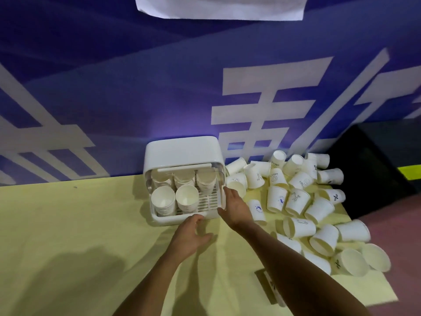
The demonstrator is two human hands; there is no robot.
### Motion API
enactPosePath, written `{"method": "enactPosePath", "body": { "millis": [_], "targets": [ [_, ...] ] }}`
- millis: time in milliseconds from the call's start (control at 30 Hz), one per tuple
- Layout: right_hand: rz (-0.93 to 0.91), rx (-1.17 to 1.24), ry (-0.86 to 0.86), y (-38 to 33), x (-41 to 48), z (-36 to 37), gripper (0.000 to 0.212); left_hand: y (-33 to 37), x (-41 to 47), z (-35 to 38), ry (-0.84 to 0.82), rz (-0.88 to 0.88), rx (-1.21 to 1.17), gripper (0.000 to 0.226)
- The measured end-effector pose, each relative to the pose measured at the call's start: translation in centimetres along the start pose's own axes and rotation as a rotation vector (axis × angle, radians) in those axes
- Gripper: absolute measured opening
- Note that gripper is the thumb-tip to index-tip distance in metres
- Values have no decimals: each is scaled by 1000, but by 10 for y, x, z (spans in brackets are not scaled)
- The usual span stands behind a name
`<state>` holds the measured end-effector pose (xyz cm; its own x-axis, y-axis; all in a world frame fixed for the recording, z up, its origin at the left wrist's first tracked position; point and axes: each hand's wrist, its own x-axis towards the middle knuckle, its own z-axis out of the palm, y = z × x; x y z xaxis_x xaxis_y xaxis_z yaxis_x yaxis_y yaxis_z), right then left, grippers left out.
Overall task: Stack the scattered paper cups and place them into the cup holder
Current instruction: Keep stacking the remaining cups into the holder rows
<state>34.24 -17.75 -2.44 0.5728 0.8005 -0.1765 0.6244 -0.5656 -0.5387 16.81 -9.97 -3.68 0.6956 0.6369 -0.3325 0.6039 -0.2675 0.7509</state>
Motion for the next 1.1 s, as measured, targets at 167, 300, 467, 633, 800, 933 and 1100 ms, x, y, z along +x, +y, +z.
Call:
{"method": "enactPosePath", "body": {
  "millis": [167,300,467,633,800,933,1100],
  "targets": [
    [171,-72,39,49,-37,-30,68,31,10,30,-113,78,1,60],
    [254,-131,66,82,-62,-49,61,50,14,54,-193,91,34,67],
    [261,-125,36,115,-74,-63,59,69,20,75,-235,67,66,75],
    [230,-146,27,158,-76,-76,56,87,30,95,-214,-3,95,81],
    [193,-202,-28,192,-76,-84,63,105,42,122,-171,-53,143,77],
    [192,-217,-43,212,-76,-84,53,109,54,138,-164,-110,173,76],
    [154,-213,-67,236,-70,-79,56,112,68,156,-161,-196,171,78]
  ]
}}
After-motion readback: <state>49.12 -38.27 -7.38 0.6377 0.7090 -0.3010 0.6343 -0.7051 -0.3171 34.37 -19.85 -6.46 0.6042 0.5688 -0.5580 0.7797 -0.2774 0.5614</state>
